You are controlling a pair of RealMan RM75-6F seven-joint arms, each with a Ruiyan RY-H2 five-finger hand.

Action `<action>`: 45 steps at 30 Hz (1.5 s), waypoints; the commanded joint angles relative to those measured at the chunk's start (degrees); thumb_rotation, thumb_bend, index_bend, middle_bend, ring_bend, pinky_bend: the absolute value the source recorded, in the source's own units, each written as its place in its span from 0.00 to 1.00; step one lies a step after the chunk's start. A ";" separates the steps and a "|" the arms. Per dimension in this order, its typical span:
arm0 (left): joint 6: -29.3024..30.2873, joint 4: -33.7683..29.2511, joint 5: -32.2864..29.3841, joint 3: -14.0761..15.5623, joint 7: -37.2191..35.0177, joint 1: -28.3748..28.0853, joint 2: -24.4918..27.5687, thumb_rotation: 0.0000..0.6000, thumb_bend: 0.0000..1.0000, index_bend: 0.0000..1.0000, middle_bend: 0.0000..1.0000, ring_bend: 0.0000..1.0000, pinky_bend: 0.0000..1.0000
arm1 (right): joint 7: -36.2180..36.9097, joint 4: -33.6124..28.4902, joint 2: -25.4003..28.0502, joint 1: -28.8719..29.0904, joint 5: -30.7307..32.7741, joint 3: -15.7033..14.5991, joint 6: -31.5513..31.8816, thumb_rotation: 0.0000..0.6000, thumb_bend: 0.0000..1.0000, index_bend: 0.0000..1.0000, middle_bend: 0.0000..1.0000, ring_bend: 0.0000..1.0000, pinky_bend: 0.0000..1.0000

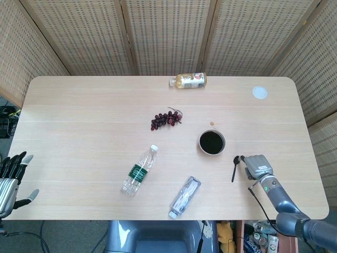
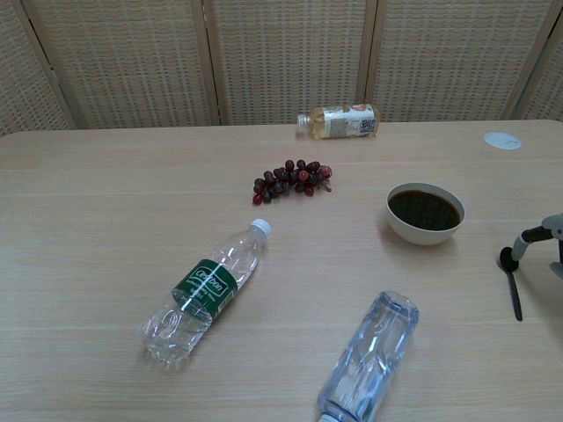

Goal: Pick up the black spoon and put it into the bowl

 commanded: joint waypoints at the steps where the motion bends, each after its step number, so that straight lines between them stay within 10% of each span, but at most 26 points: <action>1: 0.01 0.02 -0.01 0.03 0.01 0.03 0.02 1.00 0.26 0.00 0.00 0.00 0.00 | -0.09 0.70 -0.28 0.18 0.48 -0.17 -0.33 1.00 0.82 0.26 0.98 1.00 1.00; 45: -0.08 0.21 0.13 0.25 0.11 0.03 -0.15 1.00 0.26 0.00 0.00 0.00 0.00 | -0.57 2.07 1.58 -1.57 3.73 -2.03 1.03 1.00 0.82 0.26 0.98 1.00 1.00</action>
